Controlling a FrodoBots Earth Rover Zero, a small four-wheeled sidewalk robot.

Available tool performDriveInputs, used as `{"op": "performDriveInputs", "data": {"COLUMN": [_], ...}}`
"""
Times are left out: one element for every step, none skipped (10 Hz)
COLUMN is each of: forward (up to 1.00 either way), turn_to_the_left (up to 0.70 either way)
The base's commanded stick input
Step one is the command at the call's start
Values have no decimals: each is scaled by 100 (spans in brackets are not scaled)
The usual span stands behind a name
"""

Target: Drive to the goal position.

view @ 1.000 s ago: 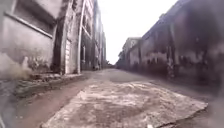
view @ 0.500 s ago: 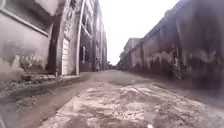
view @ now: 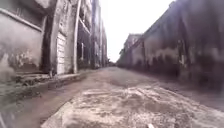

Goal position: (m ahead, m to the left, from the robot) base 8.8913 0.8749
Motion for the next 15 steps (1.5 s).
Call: {"op": "performDriveInputs", "data": {"forward": [85,85,85,85,85,85,85,85,85,85,85,85,85,85,85], "turn_to_the_left": [0,0,0,0,0,0,0,0,0,0,0,0,0,-22,-34]}}
